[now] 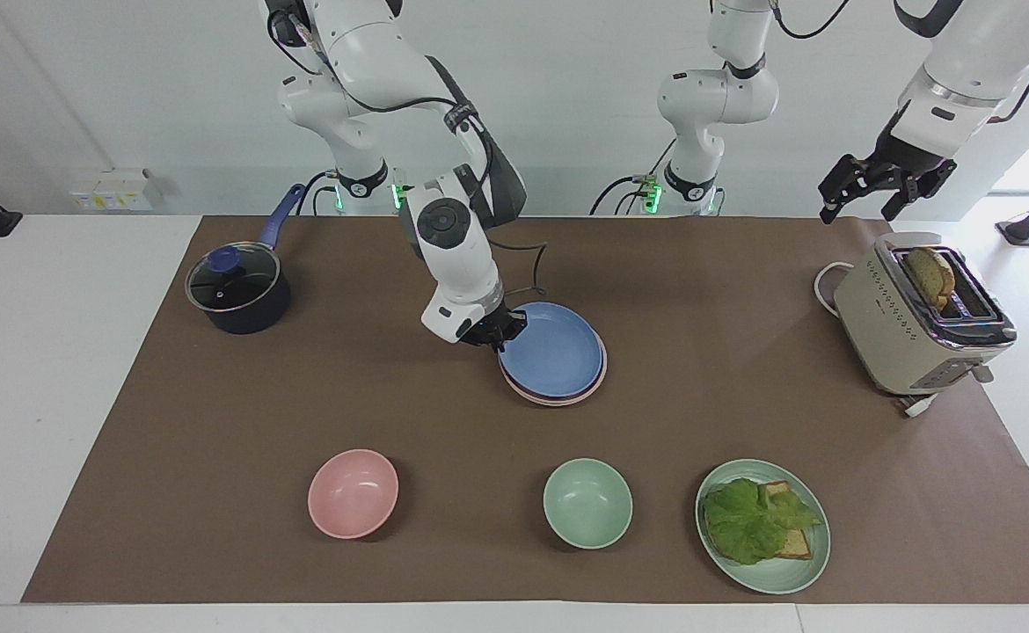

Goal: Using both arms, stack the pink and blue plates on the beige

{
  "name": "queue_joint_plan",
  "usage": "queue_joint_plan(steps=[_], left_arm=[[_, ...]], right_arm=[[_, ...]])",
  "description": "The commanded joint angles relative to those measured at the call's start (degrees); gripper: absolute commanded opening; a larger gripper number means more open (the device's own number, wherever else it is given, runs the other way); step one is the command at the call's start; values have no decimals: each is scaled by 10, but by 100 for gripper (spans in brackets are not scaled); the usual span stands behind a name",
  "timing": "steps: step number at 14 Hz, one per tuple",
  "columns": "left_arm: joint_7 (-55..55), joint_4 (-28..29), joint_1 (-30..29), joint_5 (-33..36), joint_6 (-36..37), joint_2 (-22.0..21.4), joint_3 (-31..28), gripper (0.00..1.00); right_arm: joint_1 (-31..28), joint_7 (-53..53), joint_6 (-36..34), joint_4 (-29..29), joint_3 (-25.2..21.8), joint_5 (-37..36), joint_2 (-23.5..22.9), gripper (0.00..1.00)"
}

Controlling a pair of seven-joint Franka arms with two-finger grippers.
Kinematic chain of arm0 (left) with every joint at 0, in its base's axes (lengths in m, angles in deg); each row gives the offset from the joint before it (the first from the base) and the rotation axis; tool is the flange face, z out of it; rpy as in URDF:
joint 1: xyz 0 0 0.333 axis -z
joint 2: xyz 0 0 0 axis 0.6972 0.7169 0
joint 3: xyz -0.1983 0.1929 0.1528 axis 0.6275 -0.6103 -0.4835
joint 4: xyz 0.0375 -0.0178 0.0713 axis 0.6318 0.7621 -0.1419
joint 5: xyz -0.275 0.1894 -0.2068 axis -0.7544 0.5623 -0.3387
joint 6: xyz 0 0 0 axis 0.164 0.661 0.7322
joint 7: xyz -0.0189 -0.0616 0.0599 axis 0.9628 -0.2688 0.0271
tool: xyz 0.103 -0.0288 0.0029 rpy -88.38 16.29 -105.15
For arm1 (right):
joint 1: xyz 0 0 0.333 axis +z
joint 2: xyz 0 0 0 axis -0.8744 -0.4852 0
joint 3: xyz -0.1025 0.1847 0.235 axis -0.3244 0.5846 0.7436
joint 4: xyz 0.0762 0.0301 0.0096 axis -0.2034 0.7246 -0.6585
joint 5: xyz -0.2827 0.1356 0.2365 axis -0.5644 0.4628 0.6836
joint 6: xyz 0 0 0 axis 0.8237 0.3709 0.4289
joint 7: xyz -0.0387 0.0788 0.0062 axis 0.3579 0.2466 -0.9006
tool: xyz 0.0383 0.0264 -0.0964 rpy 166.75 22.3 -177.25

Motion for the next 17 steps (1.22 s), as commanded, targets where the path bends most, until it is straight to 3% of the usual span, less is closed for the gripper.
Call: queue_joint_plan(steps=[1,2,7,10,13,17], left_arm=[[1,-6,-3,10,11,-3,2,100],[1,-6,-3,10,11,-3,2,100],[1,-6,-3,10,11,-3,2,100],[1,-6,-2,10,11,-3,2,100],[1,-6,-3,10,11,-3,2,100],[1,-6,-3,10,11,-3,2,100]], right_arm=[[-5,4,13,6,4,12,0,86],[-5,5,11,5,4,12,0,100],[-5,7,-6,-1,-4,-7,22,100],[-37,7,-24,-6,-3,-70,46,100],[-63,8,-39,-8,-4,-85,74,100],[-95,6,-107,-36,-4,-118,106,100]])
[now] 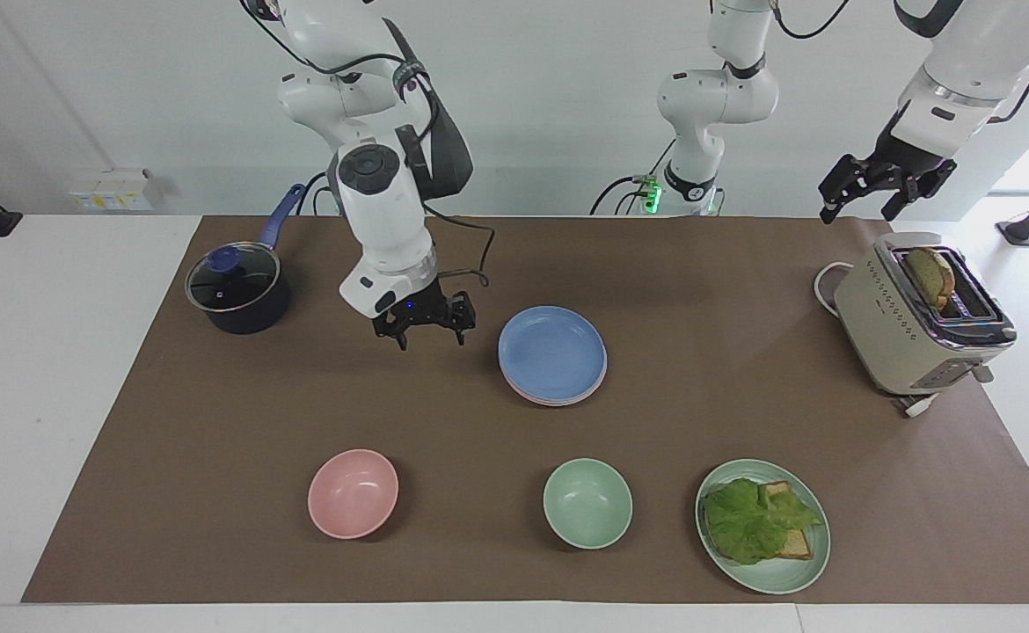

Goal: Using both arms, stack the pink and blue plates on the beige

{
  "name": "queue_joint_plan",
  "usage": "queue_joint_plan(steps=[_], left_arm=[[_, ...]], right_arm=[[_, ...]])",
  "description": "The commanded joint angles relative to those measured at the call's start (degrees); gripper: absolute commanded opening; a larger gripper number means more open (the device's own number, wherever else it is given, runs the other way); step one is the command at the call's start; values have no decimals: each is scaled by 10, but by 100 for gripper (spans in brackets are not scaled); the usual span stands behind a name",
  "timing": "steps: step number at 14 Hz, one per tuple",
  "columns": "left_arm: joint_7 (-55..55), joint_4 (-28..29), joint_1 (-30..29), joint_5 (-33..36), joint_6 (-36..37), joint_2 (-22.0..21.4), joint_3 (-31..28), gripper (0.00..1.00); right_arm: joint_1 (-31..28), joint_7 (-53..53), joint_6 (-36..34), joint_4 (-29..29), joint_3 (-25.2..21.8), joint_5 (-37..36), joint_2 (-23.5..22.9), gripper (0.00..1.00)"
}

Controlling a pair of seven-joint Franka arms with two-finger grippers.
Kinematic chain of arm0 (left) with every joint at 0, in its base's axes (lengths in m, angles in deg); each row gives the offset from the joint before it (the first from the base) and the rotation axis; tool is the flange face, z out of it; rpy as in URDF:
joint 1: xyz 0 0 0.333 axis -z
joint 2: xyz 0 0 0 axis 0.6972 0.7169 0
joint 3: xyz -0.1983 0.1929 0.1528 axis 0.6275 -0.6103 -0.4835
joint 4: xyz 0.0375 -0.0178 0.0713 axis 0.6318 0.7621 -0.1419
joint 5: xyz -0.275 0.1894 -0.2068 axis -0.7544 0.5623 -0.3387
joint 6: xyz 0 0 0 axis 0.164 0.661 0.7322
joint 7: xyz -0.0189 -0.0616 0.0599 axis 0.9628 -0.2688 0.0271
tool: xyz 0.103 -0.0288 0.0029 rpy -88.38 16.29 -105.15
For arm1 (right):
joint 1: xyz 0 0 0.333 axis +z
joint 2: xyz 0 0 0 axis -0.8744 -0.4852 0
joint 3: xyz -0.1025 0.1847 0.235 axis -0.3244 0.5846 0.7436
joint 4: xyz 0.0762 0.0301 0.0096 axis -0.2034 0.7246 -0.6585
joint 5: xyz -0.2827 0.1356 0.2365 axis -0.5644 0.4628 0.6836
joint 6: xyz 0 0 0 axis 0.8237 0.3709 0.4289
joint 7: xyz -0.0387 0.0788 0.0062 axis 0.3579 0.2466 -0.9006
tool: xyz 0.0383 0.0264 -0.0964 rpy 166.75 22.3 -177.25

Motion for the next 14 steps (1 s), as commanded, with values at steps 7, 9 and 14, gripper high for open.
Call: queue_joint_plan(steps=[7,9,14], left_arm=[[1,-6,-3,10,11,-3,2,100],[1,-6,-3,10,11,-3,2,100],[1,-6,-3,10,11,-3,2,100]], right_arm=[[-94,-1,-78,-26,7,-26,84,100],[-100,-2,-87,-28,4,-27,101,100],[-105,-8,-184,-90,-4,-43,121,100]])
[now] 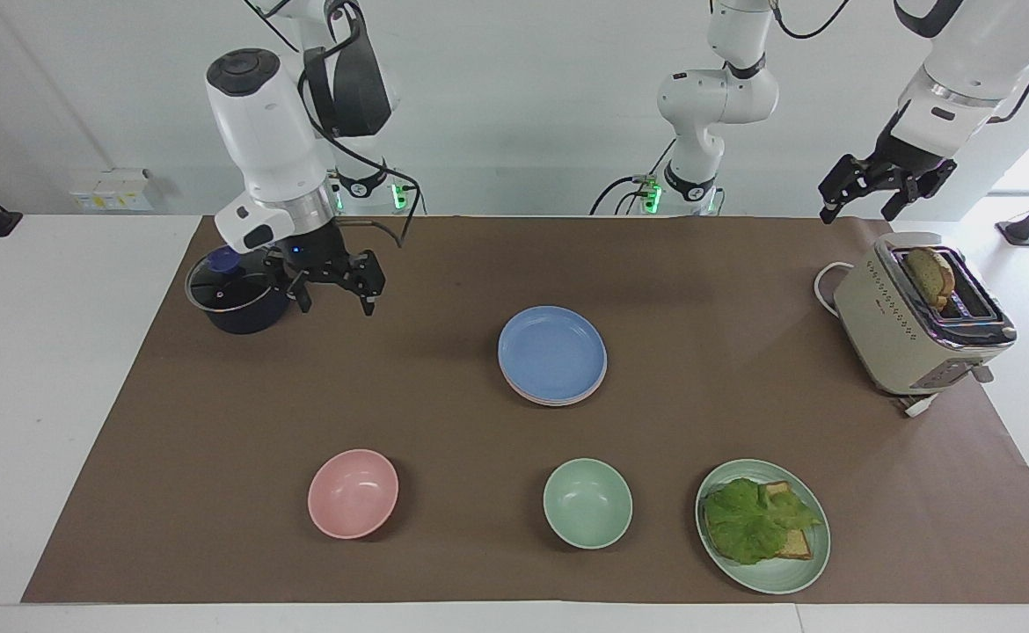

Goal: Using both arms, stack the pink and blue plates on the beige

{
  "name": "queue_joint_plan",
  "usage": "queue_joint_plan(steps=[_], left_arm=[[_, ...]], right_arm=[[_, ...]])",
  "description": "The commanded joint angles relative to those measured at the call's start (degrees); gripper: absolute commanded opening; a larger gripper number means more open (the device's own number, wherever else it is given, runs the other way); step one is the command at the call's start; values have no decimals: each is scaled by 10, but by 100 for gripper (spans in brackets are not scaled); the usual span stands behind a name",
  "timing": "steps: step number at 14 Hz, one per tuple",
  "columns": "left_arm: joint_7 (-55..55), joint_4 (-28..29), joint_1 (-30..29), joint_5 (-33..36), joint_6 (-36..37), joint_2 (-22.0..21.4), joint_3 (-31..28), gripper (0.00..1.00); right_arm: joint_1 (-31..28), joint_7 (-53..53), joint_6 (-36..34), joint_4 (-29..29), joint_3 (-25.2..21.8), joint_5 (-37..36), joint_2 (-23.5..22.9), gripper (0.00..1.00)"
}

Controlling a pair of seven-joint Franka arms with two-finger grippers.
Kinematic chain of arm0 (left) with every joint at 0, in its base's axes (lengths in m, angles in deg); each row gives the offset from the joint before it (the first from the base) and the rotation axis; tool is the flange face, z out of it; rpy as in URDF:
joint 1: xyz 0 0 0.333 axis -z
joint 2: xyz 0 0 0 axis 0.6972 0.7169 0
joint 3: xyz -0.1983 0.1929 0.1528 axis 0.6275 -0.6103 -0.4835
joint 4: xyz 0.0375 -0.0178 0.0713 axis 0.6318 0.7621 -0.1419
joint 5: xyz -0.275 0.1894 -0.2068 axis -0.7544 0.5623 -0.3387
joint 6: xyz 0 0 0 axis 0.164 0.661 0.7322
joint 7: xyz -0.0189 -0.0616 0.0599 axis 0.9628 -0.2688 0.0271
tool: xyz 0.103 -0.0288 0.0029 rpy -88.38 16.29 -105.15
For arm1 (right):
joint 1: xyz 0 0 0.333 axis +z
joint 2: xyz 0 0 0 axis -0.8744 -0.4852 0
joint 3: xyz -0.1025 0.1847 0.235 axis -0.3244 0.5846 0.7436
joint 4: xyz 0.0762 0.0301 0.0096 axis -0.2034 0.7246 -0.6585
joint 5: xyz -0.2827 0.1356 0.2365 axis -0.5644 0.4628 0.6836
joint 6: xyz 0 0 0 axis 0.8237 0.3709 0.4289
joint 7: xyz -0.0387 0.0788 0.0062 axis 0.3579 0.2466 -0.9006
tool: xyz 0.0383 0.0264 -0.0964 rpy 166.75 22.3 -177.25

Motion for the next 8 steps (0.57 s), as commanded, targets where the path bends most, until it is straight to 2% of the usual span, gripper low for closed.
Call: queue_joint_plan(steps=[1,4,8], left_arm=[[1,-6,-3,10,11,-3,2,100],[1,-6,-3,10,11,-3,2,100],[1,-6,-3,10,11,-3,2,100]], right_arm=[[-7,-7,-65,-55,3,-27,0,100],[-7,-19,-119,-88,-13,-28,9,100],[-7,-71,-145,-93,-51,-22,40,100]])
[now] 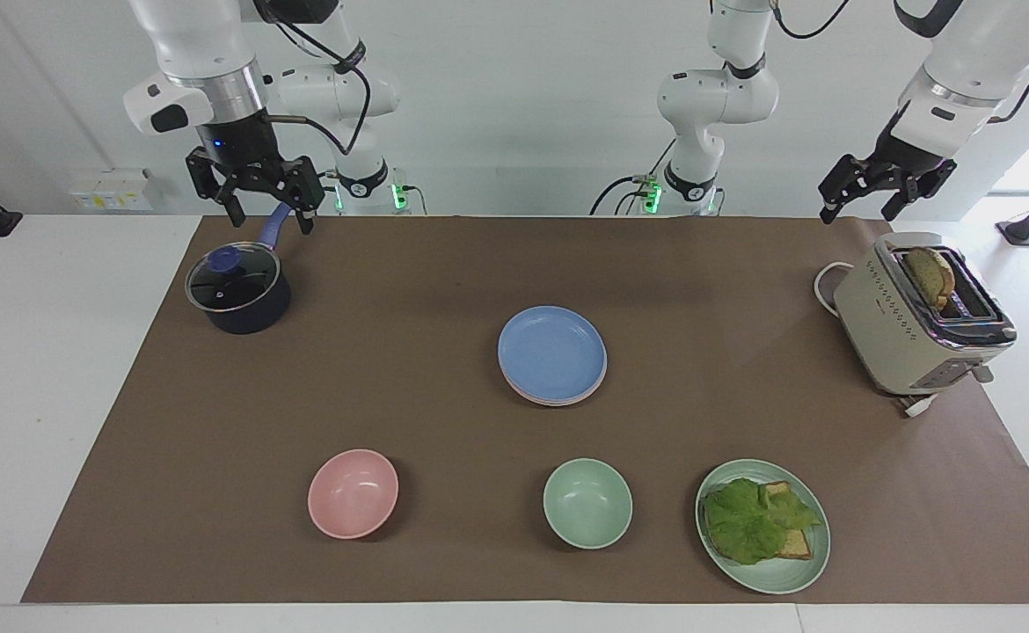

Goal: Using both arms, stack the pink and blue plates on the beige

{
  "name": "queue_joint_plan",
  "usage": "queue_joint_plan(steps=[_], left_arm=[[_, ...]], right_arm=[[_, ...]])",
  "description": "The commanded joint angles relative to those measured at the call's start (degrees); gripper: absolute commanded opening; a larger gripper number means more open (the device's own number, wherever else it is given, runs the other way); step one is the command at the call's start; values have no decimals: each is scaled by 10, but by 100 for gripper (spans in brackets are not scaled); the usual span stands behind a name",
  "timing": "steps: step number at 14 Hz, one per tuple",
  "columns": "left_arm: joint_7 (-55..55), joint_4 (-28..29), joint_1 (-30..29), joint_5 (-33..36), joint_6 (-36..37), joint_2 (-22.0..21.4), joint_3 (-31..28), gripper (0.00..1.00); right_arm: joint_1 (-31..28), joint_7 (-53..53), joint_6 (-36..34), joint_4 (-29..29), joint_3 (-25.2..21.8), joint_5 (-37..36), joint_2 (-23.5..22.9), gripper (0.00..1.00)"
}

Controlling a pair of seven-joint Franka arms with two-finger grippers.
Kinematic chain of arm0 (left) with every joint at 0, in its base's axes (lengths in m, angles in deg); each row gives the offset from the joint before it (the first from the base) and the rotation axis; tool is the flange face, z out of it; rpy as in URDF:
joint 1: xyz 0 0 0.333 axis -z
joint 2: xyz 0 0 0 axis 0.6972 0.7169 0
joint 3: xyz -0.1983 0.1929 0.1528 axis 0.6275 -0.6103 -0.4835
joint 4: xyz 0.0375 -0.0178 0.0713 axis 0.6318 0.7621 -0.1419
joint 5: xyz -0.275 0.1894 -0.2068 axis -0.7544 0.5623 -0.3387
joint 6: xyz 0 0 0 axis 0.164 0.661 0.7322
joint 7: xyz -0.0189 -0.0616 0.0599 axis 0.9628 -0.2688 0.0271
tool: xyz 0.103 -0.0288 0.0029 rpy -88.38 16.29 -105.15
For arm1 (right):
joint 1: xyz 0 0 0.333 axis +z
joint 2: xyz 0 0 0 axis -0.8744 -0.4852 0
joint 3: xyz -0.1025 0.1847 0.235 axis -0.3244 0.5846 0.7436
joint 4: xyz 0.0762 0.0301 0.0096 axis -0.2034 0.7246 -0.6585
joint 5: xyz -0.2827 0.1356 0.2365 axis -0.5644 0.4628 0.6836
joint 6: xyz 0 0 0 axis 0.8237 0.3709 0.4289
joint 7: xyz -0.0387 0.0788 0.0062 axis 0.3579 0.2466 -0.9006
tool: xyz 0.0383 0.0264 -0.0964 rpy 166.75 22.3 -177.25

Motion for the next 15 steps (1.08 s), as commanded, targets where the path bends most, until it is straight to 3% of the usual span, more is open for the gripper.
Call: queue_joint_plan(steps=[1,6,13,15], left_arm=[[1,-6,-2,10,11,-3,2,100],[1,-6,-3,10,11,-3,2,100],[1,-6,-3,10,11,-3,2,100],[1,-6,-3,10,11,-3,2,100]], right_arm=[[-6,-48,-23,-2,-21,-4,18,100],[-2,-79,-31,37,-33,3,36,100],[-2,-80,-31,39,-33,4,37,100],[-4,-120,-64,26,-33,3,33,100]])
